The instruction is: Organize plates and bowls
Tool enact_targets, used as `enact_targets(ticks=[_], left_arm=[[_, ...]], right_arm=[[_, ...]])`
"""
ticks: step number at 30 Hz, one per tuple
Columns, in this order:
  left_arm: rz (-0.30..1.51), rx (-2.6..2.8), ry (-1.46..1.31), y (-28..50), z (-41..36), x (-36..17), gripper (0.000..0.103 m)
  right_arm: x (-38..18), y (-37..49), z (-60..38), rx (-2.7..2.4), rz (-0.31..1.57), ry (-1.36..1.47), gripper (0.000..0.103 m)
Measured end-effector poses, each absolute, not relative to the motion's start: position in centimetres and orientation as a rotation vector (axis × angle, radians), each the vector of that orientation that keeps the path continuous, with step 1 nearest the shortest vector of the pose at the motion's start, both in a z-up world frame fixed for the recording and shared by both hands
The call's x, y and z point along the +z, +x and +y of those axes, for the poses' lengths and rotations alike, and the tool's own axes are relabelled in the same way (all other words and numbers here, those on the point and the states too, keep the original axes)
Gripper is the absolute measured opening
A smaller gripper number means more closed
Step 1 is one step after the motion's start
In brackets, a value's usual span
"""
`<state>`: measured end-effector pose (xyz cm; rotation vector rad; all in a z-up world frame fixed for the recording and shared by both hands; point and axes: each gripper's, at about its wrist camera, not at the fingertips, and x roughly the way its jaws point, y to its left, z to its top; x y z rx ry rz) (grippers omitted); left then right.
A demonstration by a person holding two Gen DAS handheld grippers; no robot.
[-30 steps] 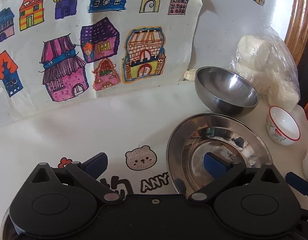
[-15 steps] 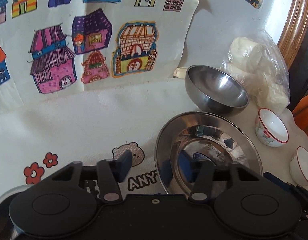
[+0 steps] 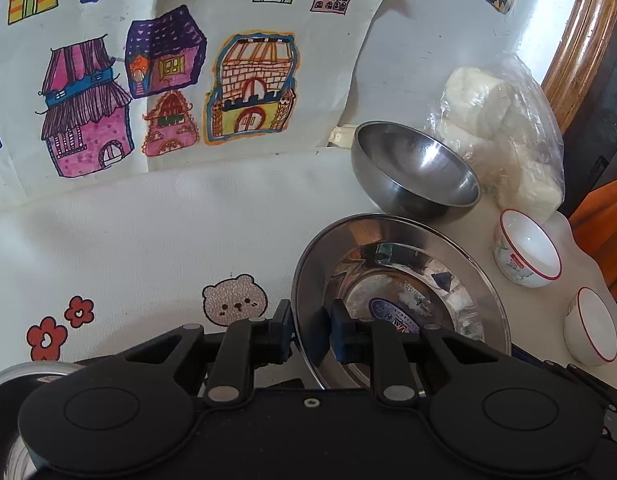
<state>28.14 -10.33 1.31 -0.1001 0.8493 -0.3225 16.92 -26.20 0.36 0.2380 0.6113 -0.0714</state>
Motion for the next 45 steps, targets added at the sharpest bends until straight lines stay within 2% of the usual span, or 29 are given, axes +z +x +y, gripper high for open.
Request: enact_targets(ticks=[20, 45], left_arm=[[0.762, -0.331, -0.164, 24.4, -7.8, 3.9, 0.021], [0.671, -0.194, -0.309, 17.5, 3.7, 6.1, 0.019]], right_arm=[[3.0, 14.4, -24.4, -0.088, 0.505, 0.148, 0.029], [6.8, 11.2, -15.3, 0.077, 0.429, 0.073, 0.029]])
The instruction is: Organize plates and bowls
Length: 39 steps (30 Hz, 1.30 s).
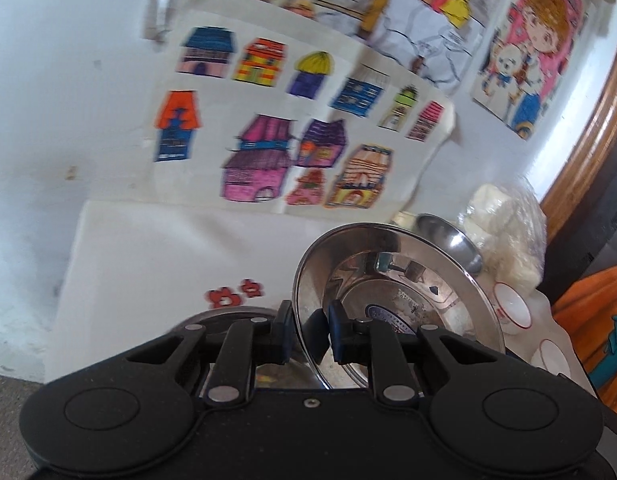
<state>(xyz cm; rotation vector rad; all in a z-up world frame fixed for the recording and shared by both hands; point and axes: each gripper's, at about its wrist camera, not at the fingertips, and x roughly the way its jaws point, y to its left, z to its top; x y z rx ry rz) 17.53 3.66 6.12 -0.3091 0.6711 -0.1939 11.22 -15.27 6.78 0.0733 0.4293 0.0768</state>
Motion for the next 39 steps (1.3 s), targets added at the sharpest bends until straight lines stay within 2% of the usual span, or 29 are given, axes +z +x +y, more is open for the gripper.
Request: enact_targets(ticks=[13, 39], left_arm=[[0.681, -0.117, -0.349, 14.8, 8.3, 4.0, 0.019], [0.722, -0.078, -0.304, 13.5, 8.8, 2.6, 0.02]], right_arm=[[4.7, 10.9, -10.8, 0.18, 0.48, 0.032, 0.029], [3.2, 10.4, -9.3, 0.209, 0.567, 0.004, 0.03]])
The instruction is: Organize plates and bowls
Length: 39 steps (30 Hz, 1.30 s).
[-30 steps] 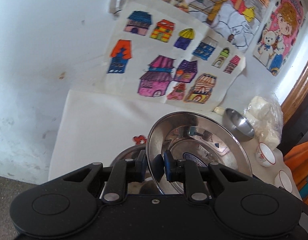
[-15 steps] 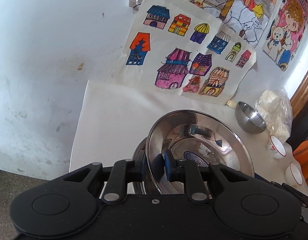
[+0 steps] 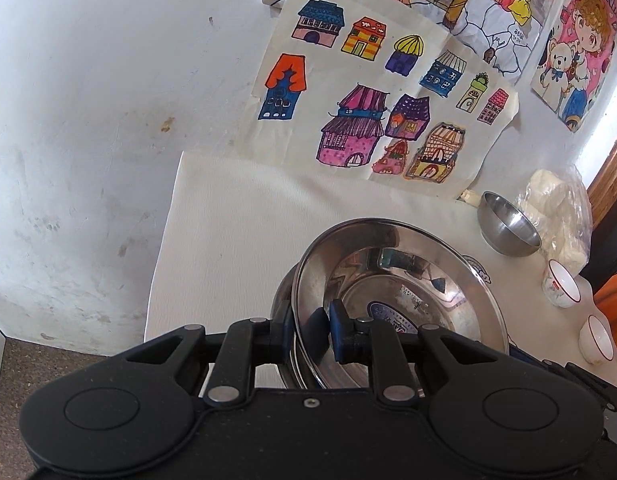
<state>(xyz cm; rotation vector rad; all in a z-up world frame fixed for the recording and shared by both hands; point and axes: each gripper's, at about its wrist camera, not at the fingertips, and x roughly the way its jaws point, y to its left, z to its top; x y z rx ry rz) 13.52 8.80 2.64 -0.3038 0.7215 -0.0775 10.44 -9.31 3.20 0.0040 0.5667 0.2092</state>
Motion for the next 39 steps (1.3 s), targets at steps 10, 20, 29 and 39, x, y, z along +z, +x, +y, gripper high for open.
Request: enact_targets(ticks=[10, 20, 29, 39], left_arm=[[0.728, -0.083, -0.3, 13.56, 8.82, 2.5, 0.02], [0.732, -0.086, -0.306, 13.57, 8.96, 2.44, 0.02], [0.739, -0.089, -0.312, 13.64, 9.0, 2.26, 0.02], [0.748, -0.092, -0.311, 13.81, 8.92, 2.12, 0.02]], right_arm=[[3.22, 10.63, -9.11, 0.202, 0.576, -0.001, 0.031], [3.02, 10.57, -9.17, 0.201, 0.586, -0.002, 0.033], [2.94, 10.65, -8.99, 0.202, 0.596, 0.001, 0.036], [2.83, 10.53, -8.97, 0.2, 0.601, 0.006, 0.04]])
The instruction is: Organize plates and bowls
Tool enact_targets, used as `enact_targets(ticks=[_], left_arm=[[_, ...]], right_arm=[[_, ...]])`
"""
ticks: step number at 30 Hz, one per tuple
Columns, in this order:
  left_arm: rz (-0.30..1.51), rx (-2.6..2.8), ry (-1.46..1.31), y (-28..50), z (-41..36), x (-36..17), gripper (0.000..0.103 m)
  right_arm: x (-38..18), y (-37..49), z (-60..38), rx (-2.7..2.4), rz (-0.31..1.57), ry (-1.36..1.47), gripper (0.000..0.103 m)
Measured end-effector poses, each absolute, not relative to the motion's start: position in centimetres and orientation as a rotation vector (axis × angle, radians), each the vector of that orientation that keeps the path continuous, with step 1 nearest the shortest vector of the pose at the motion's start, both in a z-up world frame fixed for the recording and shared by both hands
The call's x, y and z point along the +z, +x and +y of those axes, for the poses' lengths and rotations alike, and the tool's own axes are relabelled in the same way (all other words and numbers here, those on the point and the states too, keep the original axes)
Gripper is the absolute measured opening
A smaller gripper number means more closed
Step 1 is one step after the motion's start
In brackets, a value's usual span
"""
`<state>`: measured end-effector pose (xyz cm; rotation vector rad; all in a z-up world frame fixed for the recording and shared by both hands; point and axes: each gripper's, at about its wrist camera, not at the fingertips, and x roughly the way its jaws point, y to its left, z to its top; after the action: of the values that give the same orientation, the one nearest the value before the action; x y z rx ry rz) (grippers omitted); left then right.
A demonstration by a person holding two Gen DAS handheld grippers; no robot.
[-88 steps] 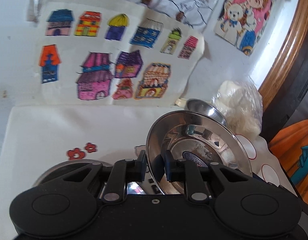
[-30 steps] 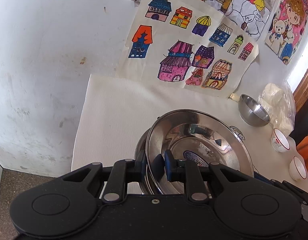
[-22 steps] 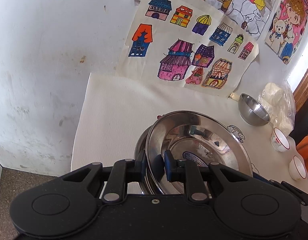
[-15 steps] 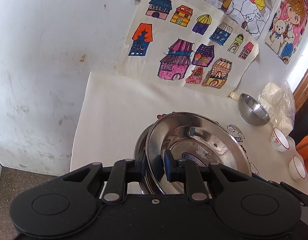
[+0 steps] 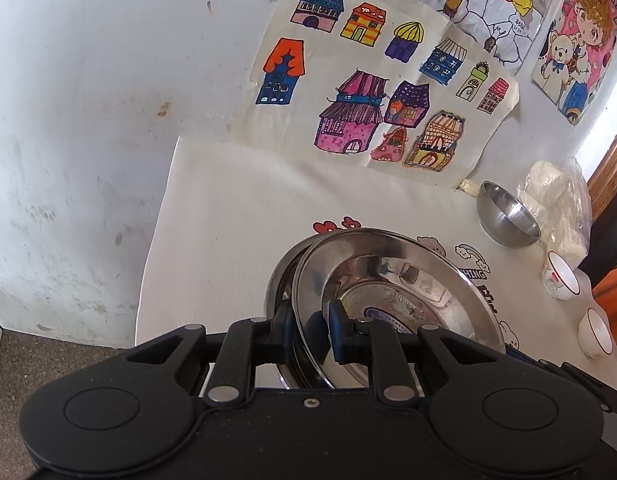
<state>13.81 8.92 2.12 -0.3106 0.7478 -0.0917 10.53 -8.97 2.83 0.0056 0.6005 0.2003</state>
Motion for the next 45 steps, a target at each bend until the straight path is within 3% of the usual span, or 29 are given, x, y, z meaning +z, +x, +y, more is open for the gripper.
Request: enact_targets(ticks=[19, 28, 31, 34, 39, 41, 45], left_arm=[[0.74, -0.088, -0.322, 13.7, 9.0, 2.2, 0.02], [0.7, -0.075, -0.317, 13.4, 9.0, 2.8, 0.024], [0.681, -0.066, -0.313, 13.2, 9.1, 3.1, 0.031], [0.655, -0.048, -0.304, 13.0, 9.1, 3.4, 0.046], [0.599, -0.009, -0.283, 12.5, 9.0, 4.2, 0.087], [0.575, 0.008, -0.277, 12.2, 8.8, 4.4, 0.098], [0.547, 0.022, -0.262, 12.0, 8.6, 4.9, 0.102]], right_arm=[[2.8, 10.4, -8.6, 0.187, 0.599, -0.032, 0.048], [2.9, 9.8, -7.1, 0.157, 0.556, -0.138, 0.059], [3.1, 9.5, -6.7, 0.16, 0.528, -0.169, 0.067], [3.2, 9.5, -6.9, 0.163, 0.52, -0.161, 0.075], [3.4, 9.4, -7.4, 0.157, 0.503, -0.124, 0.088], [3.6, 9.3, -7.6, 0.147, 0.49, -0.11, 0.092], [3.6, 9.2, -7.9, 0.129, 0.48, -0.086, 0.096]])
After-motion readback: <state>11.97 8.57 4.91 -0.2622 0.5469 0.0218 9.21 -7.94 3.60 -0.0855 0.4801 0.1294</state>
